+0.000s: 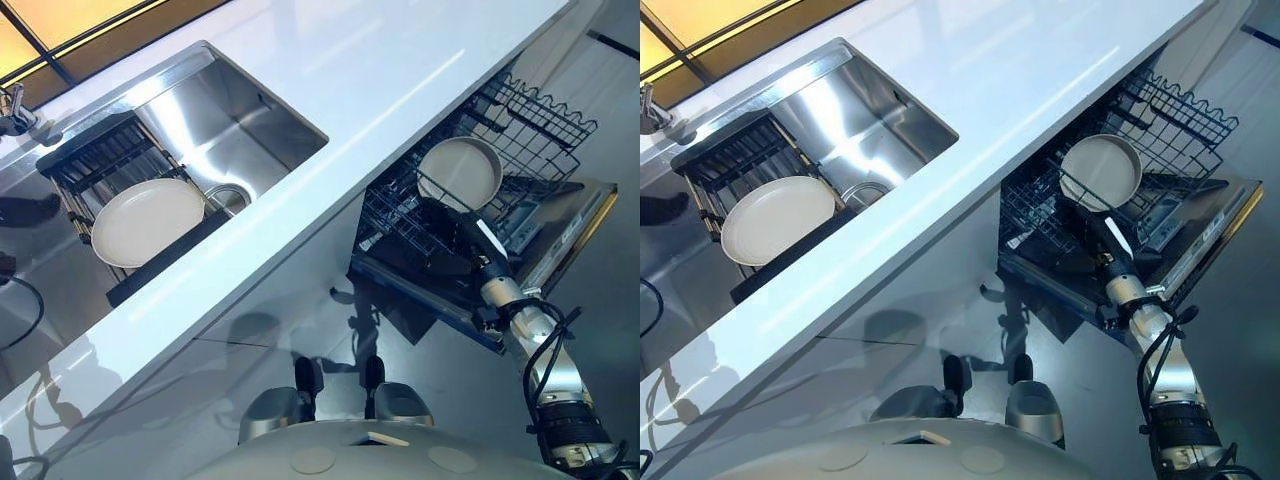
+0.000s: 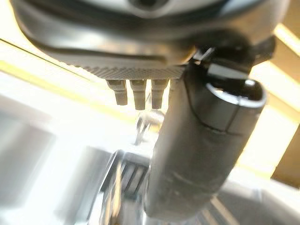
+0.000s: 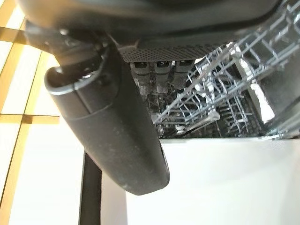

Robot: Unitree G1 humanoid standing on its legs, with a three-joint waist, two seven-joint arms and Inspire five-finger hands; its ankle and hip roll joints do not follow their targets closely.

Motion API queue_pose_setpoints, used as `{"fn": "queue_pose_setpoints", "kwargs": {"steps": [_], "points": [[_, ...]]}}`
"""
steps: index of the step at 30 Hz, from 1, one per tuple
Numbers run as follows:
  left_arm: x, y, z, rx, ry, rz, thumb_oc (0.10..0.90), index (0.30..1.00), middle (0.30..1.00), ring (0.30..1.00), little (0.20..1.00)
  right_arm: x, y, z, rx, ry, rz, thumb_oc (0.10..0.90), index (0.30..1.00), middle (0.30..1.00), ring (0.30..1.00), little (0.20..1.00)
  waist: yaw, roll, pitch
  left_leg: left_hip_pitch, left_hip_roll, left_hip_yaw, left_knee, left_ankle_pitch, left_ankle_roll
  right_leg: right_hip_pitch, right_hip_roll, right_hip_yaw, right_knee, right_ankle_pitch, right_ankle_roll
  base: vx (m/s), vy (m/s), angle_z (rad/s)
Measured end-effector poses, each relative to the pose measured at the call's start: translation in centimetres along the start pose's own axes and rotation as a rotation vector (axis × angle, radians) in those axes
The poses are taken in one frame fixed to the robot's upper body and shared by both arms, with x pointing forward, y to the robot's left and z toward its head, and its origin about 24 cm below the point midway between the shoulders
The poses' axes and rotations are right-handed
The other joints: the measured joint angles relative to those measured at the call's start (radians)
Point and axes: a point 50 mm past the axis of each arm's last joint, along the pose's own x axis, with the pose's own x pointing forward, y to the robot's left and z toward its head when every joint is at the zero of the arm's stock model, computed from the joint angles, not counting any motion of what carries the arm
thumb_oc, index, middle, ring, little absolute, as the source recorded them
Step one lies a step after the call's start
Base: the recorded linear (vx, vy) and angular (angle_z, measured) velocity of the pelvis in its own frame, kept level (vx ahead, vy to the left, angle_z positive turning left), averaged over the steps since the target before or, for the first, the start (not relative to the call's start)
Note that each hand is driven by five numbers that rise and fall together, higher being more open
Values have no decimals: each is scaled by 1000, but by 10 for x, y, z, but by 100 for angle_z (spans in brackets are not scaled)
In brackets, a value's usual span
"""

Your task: Pick up plates and place into dishwasher.

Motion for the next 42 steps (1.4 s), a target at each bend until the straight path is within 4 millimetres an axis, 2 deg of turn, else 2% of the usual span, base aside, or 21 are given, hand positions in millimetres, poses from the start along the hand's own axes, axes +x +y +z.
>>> {"fn": "queue_pose_setpoints", "kwargs": {"steps": [2, 4, 6, 9, 12, 19, 22, 27, 33, 38, 42], "points": [[-1, -5, 3, -104, -11, 5, 800, 900, 900, 900, 900, 1, 5, -1, 22, -3, -3, 800, 900, 900, 900, 900, 0, -4, -4, 17, 0, -3, -8, 0, 0, 20, 1, -1, -12, 0, 0, 11, -24, 6], [-5, -18, 1, -193, -12, 1, 800, 900, 900, 900, 900, 3, 10, -2, 43, -8, -3, 800, 900, 900, 900, 900, 0, -7, -20, 19, 0, -5, -11, -1, -1, 24, 2, 0, -18, 0, 0, 0, 0, 0], [-10, -32, -4, -232, 13, 0, 800, 900, 900, 900, 900, 3, 12, -3, 37, -6, 0, 800, 900, 900, 900, 900, -3, -13, -23, 19, 0, -5, -11, -1, -1, 24, 2, 0, -19, 0, 0, 0, 0, 0], [-15, -38, -12, -222, 48, 15, 800, 900, 900, 900, 900, 1, 12, -5, 32, 5, 0, 800, 900, 900, 900, 900, -8, -26, -30, 19, 1, -4, -11, -1, -1, 23, 3, 1, -19, 0, 0, 0, 0, 0], [-18, -36, -16, -214, 50, 50, 800, 900, 900, 900, 900, -2, 10, -8, 32, 14, -8, 800, 900, 900, 900, 900, -12, -37, -37, 19, 1, 0, -11, -1, -1, 23, 3, 4, -19, 0, 0, -3, -1, -1], [-15, -21, -5, -219, -26, 130, 800, 900, 900, 900, 900, -3, 10, -13, 38, 36, 1, 800, 900, 900, 900, 900, -12, -46, -43, 25, 1, 3, -11, -1, -1, 27, 3, 6, -18, 0, 0, 0, 0, 0], [-11, -15, 4, -193, -63, 133, 800, 900, 900, 900, 900, -3, 11, -13, 38, 37, 4, 800, 900, 900, 900, 900, -14, -46, -43, 31, 1, 3, -11, -1, -1, 34, 2, 5, -19, 0, 0, 44, 16, 2], [2, 11, 21, -115, -113, 159, 800, 900, 900, 900, 900, -3, 13, -15, 40, 50, 7, 800, 900, 900, 900, 900, -33, -46, -43, 34, 1, 9, -11, -1, -1, 35, 2, 7, -19, 0, 0, 42, 32, -1], [21, 26, 57, -84, -212, 181, 800, 900, 900, 900, 900, -4, 23, -20, 44, 73, 42, 800, 900, 900, 900, 900, -42, -44, -43, 36, 1, 33, -11, -2, -1, 22, 4, 32, -12, 1, 0, 55, 45, -11], [25, 24, 64, -85, -232, 174, 800, 900, 900, 900, 900, -8, 26, -25, 48, 95, 44, 800, 900, 900, 900, 900, -68, -41, -44, 35, 1, 57, -11, -6, 1, 4, 4, 53, -1, 5, 2, 39, 57, -16], [26, 10, 63, -76, -209, 110, 800, 900, 900, 900, 900, -10, 27, -28, 51, 105, 39, 800, 900, 900, 900, 900, -90, -32, -43, 27, 0, 78, -11, -8, 3, -24, 4, 77, 21, 5, 2, 25, 83, -20]]}}
